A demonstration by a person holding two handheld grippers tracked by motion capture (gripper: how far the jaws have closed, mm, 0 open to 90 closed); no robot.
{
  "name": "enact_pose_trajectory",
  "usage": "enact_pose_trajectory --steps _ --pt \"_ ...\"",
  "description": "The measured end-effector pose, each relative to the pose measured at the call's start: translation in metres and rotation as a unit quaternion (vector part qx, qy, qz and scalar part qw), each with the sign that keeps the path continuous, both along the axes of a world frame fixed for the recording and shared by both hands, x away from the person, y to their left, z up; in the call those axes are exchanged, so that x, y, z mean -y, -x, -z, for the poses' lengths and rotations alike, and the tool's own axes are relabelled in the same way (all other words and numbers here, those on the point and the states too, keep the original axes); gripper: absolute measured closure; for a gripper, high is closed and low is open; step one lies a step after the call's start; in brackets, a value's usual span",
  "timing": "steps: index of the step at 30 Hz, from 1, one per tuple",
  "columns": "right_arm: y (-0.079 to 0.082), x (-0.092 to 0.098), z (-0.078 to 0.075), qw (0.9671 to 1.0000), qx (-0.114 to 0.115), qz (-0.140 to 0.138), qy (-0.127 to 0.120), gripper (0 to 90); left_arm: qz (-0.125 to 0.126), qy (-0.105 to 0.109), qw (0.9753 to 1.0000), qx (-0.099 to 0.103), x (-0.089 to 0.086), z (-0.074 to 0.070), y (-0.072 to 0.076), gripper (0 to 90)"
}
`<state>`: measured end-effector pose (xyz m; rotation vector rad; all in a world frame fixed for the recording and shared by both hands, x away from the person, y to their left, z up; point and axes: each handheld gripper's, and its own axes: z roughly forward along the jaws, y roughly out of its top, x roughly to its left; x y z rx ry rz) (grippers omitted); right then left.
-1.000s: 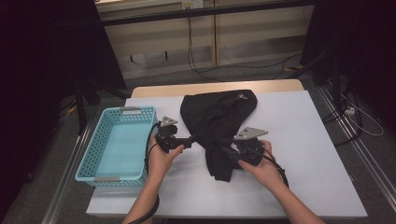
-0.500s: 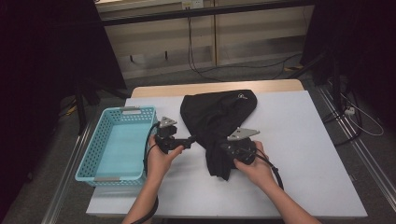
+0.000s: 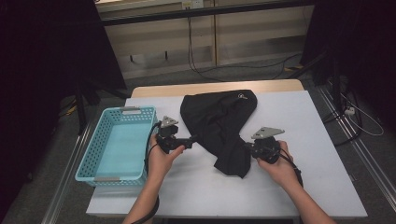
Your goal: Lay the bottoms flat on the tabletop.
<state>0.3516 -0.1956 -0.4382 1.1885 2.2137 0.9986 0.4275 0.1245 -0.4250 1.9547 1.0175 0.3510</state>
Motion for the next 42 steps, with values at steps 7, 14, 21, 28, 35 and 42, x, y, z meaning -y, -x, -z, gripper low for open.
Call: enact_pose_trajectory --steps 7,14,21,28,35,42 --pt "0.009 -0.02 -0.017 0.9991 0.038 -0.017 -0.009 63.4 0.001 -0.001 1.0 0.001 0.0 0.0 0.001 12.2" --pt "0.015 -0.061 -0.005 0.9957 0.01 -0.092 -0.009 50.1 0.003 -0.002 1.0 0.001 0.001 0.001 0.002 12.2" --pt "0.014 -0.075 0.015 0.9939 -0.006 -0.101 0.043 63.3 0.005 -0.002 1.0 0.002 0.0 0.0 0.002 12.1" --pt "0.017 -0.041 0.0 0.9966 -0.016 -0.081 -0.001 85.7 0.006 0.0 1.0 0.002 0.001 -0.001 0.003 12.2" --pt "0.038 0.019 -0.011 0.9993 -0.008 -0.032 -0.02 85.7 0.012 -0.005 0.9999 0.001 0.004 0.0 0.003 12.2" --pt "0.058 0.066 0.0 0.9996 -0.027 0.009 0.002 84.0 0.019 -0.013 0.9997 -0.001 0.01 0.002 0.003 12.2"
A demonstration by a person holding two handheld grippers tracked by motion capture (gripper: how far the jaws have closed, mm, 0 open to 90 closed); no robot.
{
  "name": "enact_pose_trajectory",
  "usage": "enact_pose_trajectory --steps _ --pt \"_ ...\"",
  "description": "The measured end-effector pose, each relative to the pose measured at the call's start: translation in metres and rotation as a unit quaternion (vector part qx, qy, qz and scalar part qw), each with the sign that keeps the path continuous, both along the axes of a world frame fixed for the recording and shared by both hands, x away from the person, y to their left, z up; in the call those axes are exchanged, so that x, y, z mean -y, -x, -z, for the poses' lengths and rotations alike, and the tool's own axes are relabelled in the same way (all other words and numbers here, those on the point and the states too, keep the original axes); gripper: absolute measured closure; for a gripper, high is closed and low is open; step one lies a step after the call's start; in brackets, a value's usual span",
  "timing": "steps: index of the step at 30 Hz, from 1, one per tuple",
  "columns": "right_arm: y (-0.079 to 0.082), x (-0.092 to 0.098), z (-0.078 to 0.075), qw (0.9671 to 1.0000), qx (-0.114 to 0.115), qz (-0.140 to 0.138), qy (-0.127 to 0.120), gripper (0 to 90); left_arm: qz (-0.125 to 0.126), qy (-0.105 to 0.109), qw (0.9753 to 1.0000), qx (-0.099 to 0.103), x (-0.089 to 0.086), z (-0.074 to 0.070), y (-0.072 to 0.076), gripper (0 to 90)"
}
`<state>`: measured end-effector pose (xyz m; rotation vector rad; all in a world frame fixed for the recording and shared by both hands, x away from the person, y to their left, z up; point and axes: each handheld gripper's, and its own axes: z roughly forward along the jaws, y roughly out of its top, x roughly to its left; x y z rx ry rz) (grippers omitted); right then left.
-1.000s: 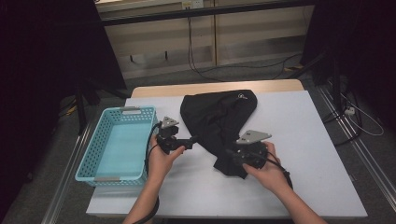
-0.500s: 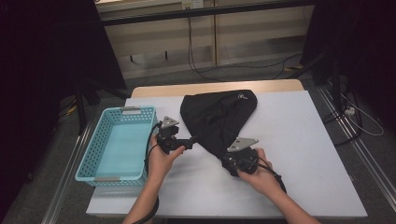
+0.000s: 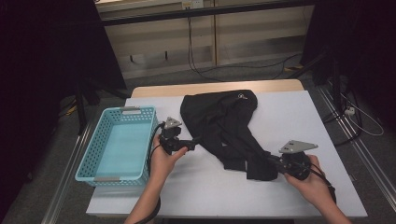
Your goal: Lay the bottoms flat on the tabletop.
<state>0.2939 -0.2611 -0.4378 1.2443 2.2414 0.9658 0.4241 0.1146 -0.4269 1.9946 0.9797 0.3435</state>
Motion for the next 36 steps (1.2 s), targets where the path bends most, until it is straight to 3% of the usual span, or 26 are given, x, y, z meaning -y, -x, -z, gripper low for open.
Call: enact_pose_trajectory --steps 4,5,6,10,13,16,18,23,25,28,34,35,36 --pt "0.0 0.005 0.0 1.0 0.007 0.005 -0.003 74.7 0.005 -0.003 1.0 -0.001 0.003 0.0 0.0 12.2" --pt "-0.005 0.003 -0.005 0.9997 0.02 0.012 -0.01 67.0 0.007 -0.004 1.0 -0.001 0.004 0.0 0.0 12.2" --pt "-0.005 0.003 -0.005 0.9997 0.02 0.012 -0.01 67.0 0.007 -0.004 1.0 -0.001 0.004 0.0 0.0 12.2" --pt "-0.025 -0.001 -0.013 0.9988 0.034 0.027 -0.022 58.3 0.009 -0.005 0.9999 -0.002 0.005 0.001 -0.001 12.2" --pt "-0.051 -0.009 -0.012 0.9983 0.036 0.042 -0.018 52.8 0.011 -0.003 0.9999 -0.004 0.004 0.001 -0.001 12.2" --pt "-0.066 -0.015 -0.008 0.9982 0.034 0.049 -0.011 52.7 0.015 -0.003 0.9999 -0.004 0.004 0.001 0.0 12.2" --pt "-0.088 -0.022 -0.003 0.9977 0.03 0.061 0.002 52.5 0.017 -0.003 0.9998 -0.004 0.004 0.001 0.001 12.2" --pt "-0.124 -0.031 0.006 0.9966 0.014 0.081 -0.007 54.6 0.023 -0.005 0.9997 -0.003 0.004 0.001 0.003 12.2" --pt "-0.138 -0.032 0.008 0.9948 0.005 0.095 -0.037 55.0 0.021 -0.005 0.9997 -0.006 0.004 0.002 0.004 12.2" --pt "-0.158 -0.032 0.01 0.9925 0.003 0.114 -0.042 55.2 0.022 -0.006 0.9997 -0.006 0.003 0.003 0.005 12.3" --pt "-0.173 -0.041 0.016 0.9916 -0.014 0.122 -0.042 60.1 0.021 -0.01 0.9997 -0.006 0.002 0.005 0.005 12.2" --pt "-0.174 -0.046 0.022 0.9936 -0.027 0.109 -0.013 65.1 0.024 -0.016 0.9996 -0.005 0.001 0.005 0.005 12.2" --pt "-0.173 -0.047 0.023 0.9938 -0.022 0.108 -0.013 69.1 0.022 -0.014 0.9996 -0.007 0.001 0.005 0.005 12.2"
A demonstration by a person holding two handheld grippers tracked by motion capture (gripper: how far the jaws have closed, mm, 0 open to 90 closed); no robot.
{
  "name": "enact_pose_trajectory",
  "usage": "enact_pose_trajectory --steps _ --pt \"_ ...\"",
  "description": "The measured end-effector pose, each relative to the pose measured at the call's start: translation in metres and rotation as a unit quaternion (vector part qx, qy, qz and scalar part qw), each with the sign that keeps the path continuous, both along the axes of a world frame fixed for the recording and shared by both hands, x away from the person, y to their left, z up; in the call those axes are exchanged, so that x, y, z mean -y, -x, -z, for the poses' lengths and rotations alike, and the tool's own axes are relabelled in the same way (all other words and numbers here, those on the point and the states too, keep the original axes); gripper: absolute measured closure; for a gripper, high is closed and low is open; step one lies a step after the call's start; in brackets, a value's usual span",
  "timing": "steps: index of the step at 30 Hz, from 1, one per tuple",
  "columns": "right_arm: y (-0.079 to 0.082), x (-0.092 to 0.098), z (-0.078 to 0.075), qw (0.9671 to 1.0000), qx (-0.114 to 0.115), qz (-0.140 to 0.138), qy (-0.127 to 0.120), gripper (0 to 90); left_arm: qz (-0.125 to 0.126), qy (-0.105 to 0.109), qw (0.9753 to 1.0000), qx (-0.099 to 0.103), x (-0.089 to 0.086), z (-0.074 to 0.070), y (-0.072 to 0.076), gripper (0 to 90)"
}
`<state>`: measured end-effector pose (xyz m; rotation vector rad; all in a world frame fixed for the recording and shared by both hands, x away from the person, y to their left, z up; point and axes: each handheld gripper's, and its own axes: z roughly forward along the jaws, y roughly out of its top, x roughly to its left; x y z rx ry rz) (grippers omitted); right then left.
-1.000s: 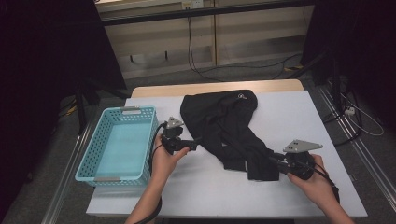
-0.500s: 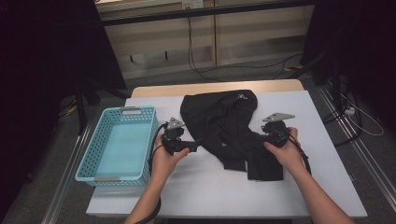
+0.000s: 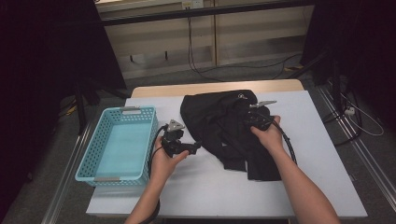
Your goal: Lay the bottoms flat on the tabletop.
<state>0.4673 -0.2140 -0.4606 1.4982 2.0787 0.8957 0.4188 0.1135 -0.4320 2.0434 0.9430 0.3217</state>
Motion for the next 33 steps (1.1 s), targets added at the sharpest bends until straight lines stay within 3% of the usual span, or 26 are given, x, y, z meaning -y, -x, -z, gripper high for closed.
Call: enact_pose_trajectory --steps 1,3,10,14,20,23,26,30,33 --pt "0.0 0.001 0.0 1.0 -0.003 -0.002 -0.008 78.9 -0.002 0.0 1.0 0.002 0.0 0.0 0.0 12.2" --pt "0.0 0.004 0.0 0.9993 -0.012 -0.009 -0.036 89.5 -0.001 -0.001 1.0 -0.001 0.0 0.0 0.001 12.2" --pt "0.001 0.018 -0.008 0.9998 0.001 -0.009 -0.019 90.0 0.003 -0.002 1.0 0.003 0.002 -0.001 0.001 12.3" --pt "0.002 0.044 -0.016 0.9998 0.009 0.015 0.011 90.0 0.004 -0.001 1.0 0.0 0.004 0.001 0.001 12.4" --pt "0.004 0.074 -0.018 0.9978 0.027 0.054 0.027 90.0 0.004 -0.001 1.0 0.001 0.004 0.0 0.001 12.4" --pt "0.004 0.08 -0.017 0.9972 0.028 0.065 0.024 90.0 0.005 -0.003 1.0 0.002 0.004 0.0 0.001 12.4" --pt "0.009 0.078 -0.016 0.9981 0.022 0.054 0.019 77.1 0.006 -0.003 1.0 0.003 0.004 0.0 0.001 12.4" --pt "0.022 0.074 -0.017 0.9986 0.024 0.046 0.006 72.5 0.006 -0.003 1.0 0.003 0.004 -0.001 0.0 12.4" --pt "0.042 0.069 -0.013 0.9993 0.015 0.033 0.005 65.9 0.005 0.0 1.0 0.002 0.004 -0.001 0.002 12.4"
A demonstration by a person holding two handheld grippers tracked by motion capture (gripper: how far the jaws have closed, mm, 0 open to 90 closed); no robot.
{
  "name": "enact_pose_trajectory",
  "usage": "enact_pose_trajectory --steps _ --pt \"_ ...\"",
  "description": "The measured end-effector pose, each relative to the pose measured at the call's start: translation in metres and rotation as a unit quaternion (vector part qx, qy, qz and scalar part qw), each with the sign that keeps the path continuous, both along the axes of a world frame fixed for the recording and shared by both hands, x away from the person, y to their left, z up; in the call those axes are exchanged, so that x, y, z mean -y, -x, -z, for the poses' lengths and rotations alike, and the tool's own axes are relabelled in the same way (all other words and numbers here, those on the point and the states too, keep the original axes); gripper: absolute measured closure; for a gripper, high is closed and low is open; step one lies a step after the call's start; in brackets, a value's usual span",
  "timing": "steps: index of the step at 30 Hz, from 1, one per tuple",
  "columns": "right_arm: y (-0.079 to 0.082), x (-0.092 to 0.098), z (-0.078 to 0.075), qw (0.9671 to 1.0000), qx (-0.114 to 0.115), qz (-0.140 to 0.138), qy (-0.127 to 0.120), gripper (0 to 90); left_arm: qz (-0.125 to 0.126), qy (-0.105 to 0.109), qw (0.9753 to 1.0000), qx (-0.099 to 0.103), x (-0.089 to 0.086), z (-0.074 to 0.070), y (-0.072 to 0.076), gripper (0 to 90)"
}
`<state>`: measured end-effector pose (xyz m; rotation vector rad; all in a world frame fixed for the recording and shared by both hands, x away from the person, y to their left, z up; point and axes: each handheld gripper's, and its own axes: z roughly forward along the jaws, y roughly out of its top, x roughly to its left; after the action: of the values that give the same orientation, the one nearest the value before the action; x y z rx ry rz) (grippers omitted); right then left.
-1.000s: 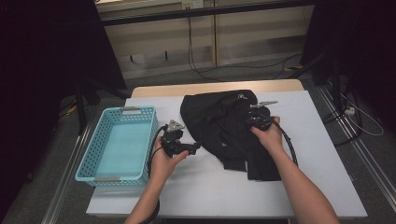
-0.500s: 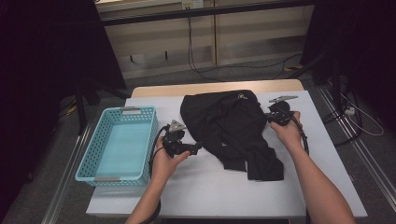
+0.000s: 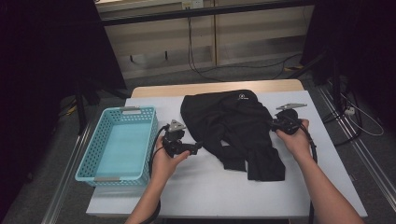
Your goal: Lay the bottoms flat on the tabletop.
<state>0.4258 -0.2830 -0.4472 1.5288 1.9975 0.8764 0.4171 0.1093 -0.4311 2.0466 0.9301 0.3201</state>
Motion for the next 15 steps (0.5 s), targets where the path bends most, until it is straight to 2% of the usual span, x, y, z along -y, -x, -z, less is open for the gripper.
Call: enact_pose_trajectory --steps 5,8,9,11,12,13,14,15 --pt "0.01 -0.004 0.007 1.0 -0.009 0.0 0.002 62.8 0.004 -0.005 1.0 0.003 0.002 -0.001 0.001 12.4" --pt "0.007 -0.007 0.01 0.9999 -0.009 0.006 -0.003 62.9 0.005 -0.002 1.0 0.002 0.004 -0.001 0.002 12.4" --pt "0.004 -0.012 0.012 0.9999 -0.007 0.002 -0.015 63.0 0.005 -0.001 1.0 0.002 0.004 -0.001 0.001 12.4" --pt "0.002 -0.02 0.015 1.0 -0.002 -0.004 -0.009 64.4 0.007 -0.004 1.0 0.001 0.004 0.0 0.0 12.4" --pt "0.001 -0.023 0.015 1.0 0.001 -0.007 0.0 68.8 0.005 -0.002 1.0 0.0 0.004 0.001 0.0 12.4" --pt "0.001 -0.023 0.015 1.0 0.001 -0.007 0.0 68.8 0.005 -0.002 1.0 0.0 0.004 0.001 0.0 12.4" --pt "0.001 -0.026 0.015 0.9999 0.002 -0.009 0.004 78.2 0.007 -0.004 1.0 0.0 0.004 0.001 -0.001 12.4" --pt "0.001 -0.027 0.014 0.9999 -0.002 -0.013 -0.006 89.2 0.005 -0.003 1.0 0.001 0.004 0.002 -0.001 12.4"
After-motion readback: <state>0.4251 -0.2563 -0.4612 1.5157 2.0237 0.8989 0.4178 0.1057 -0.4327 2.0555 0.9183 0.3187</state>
